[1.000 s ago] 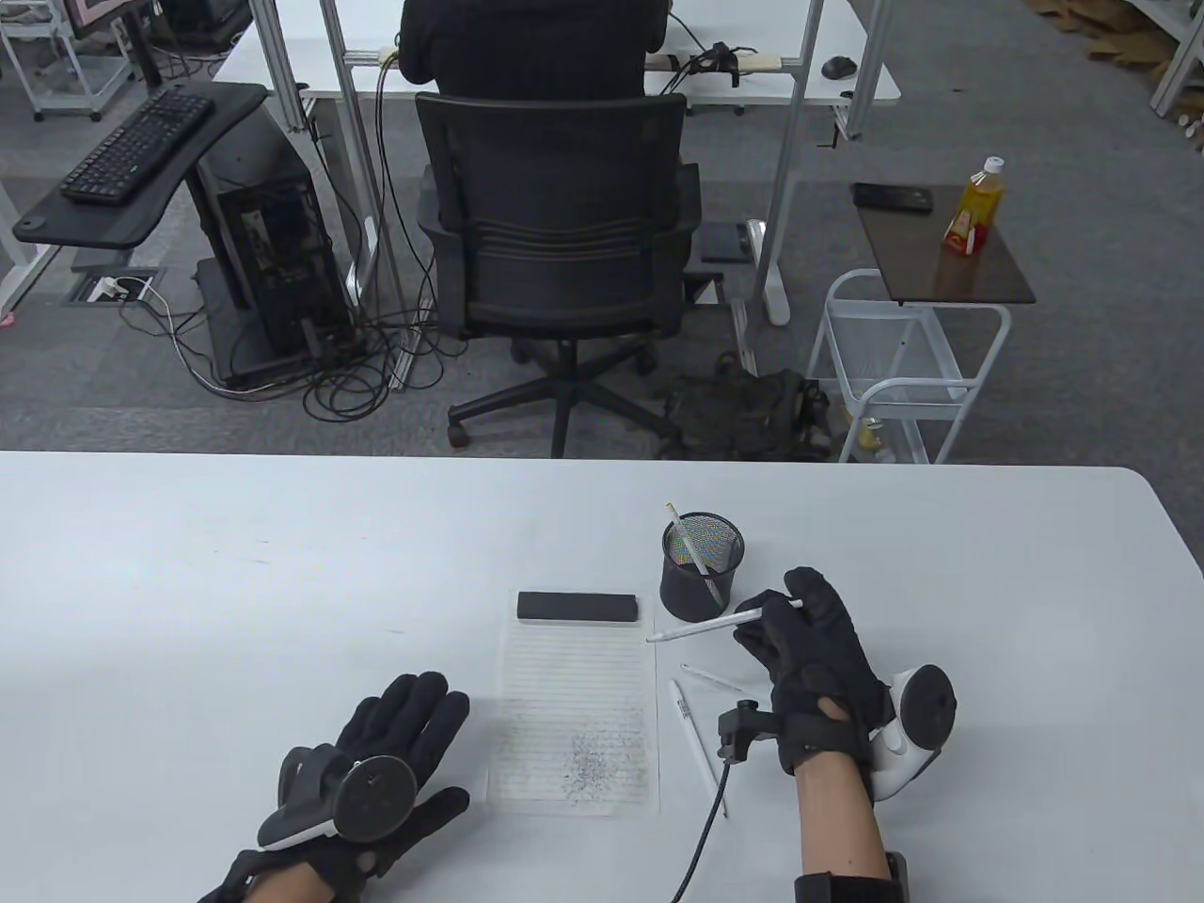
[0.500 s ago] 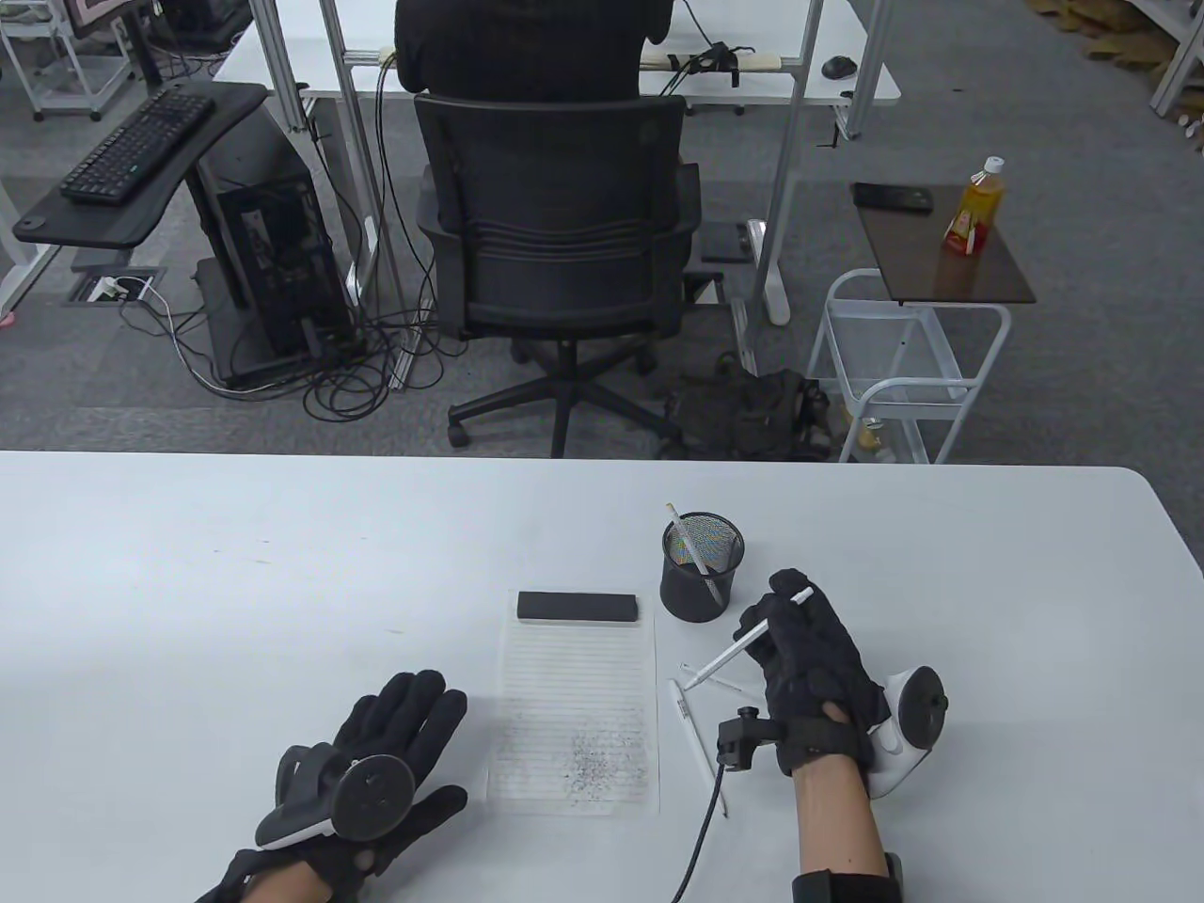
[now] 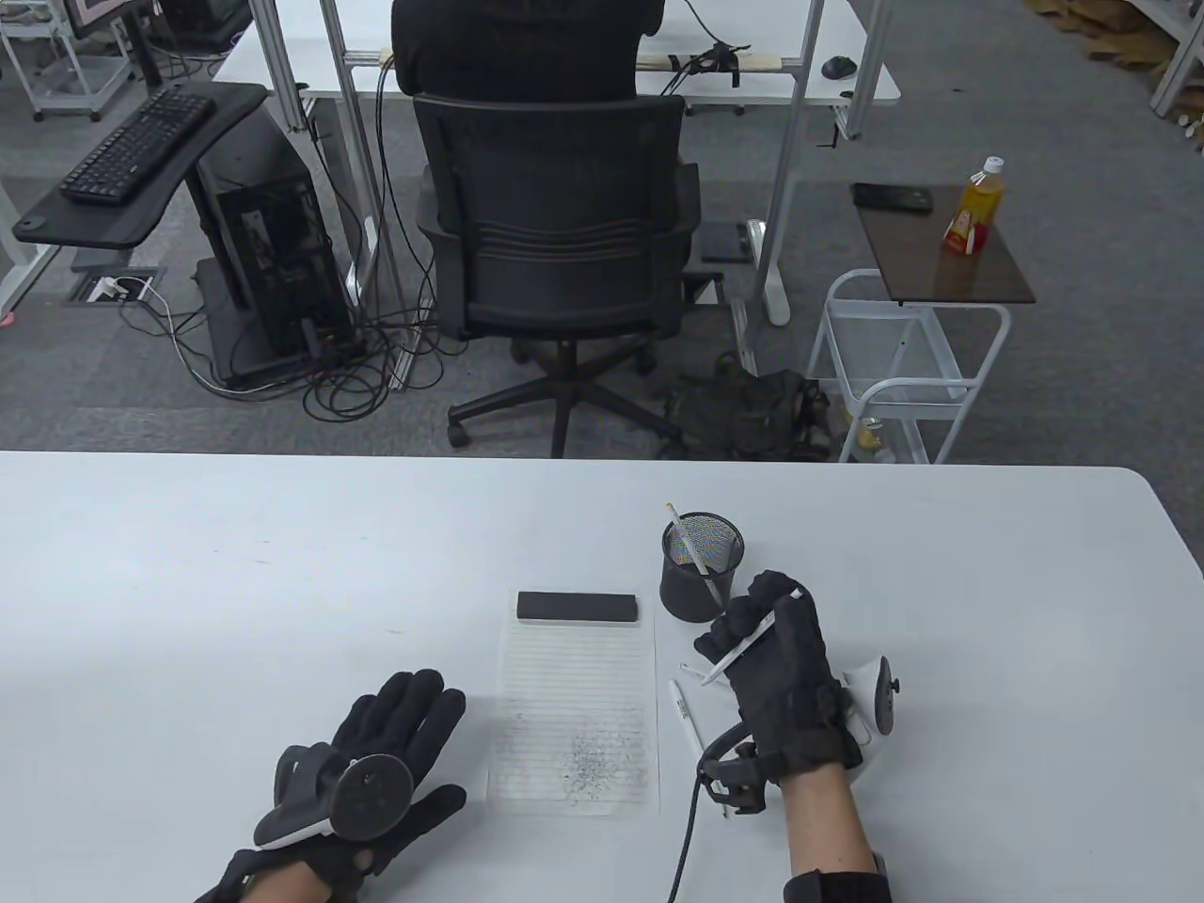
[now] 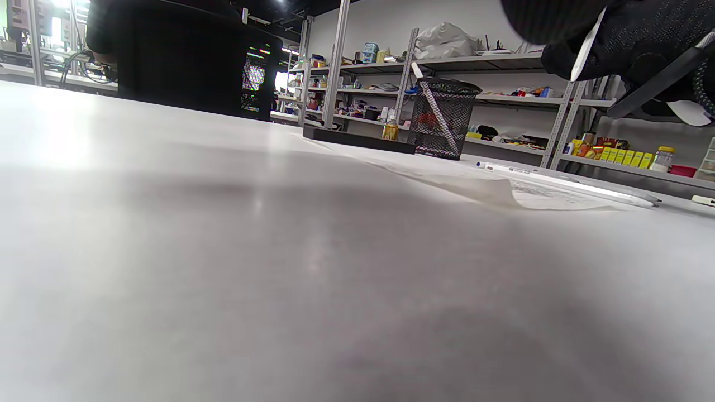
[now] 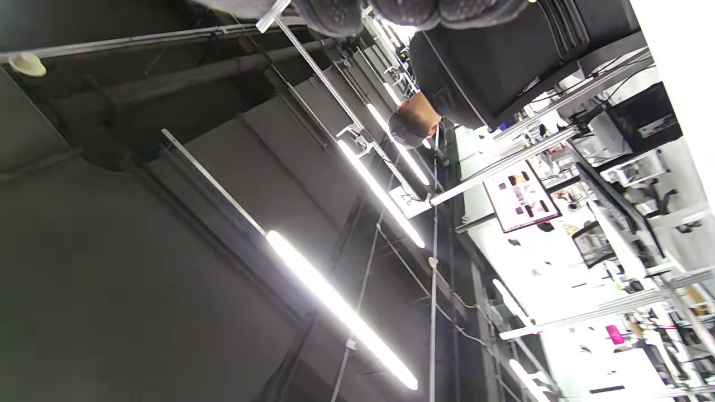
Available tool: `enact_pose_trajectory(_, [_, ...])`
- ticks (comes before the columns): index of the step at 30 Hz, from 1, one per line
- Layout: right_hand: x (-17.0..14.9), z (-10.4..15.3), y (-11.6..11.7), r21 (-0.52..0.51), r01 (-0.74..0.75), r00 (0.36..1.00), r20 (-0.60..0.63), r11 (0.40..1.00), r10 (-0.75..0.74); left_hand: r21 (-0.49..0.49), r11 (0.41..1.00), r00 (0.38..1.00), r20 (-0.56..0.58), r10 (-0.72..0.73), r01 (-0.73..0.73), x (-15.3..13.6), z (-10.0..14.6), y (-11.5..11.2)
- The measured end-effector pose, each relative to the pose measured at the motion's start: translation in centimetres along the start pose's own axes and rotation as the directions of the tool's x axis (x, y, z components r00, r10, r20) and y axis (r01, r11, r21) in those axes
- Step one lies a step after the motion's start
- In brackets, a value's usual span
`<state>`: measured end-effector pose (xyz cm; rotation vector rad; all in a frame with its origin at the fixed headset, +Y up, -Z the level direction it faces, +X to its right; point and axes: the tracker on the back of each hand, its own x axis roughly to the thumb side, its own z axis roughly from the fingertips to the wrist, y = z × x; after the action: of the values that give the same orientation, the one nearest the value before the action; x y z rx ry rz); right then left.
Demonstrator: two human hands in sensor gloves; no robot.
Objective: Press to extend mechanical pencil leads
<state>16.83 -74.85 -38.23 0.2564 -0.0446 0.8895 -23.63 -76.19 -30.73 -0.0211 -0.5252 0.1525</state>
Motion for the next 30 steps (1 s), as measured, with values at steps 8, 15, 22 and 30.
enact_pose_trajectory(8, [-2.7,0.4,-0.5,-0.052,0.048,0.999,-0.011,0.997,-0.049,0.007,1.000,1.000,0.001,0.000,0.000,0.0,0.0,0.1])
enact_pose_trajectory(15, [-3.8,0.6,-0.4,-0.037,0.054,0.998,-0.010,0.998,-0.054,0.013,1.000,1.000,0.005,-0.004,0.004,-0.1,0.0,0.1])
enact_pose_trajectory(22, [-4.5,0.6,-0.2,-0.008,0.053,0.999,-0.010,0.999,-0.053,0.008,1.000,1.000,0.007,-0.009,0.009,-0.1,0.0,0.1])
enact_pose_trajectory(30, [-5.9,0.6,0.3,0.004,0.022,0.999,-0.041,1.000,-0.022,0.008,1.000,1.000,0.008,-0.007,0.007,-0.1,0.0,0.1])
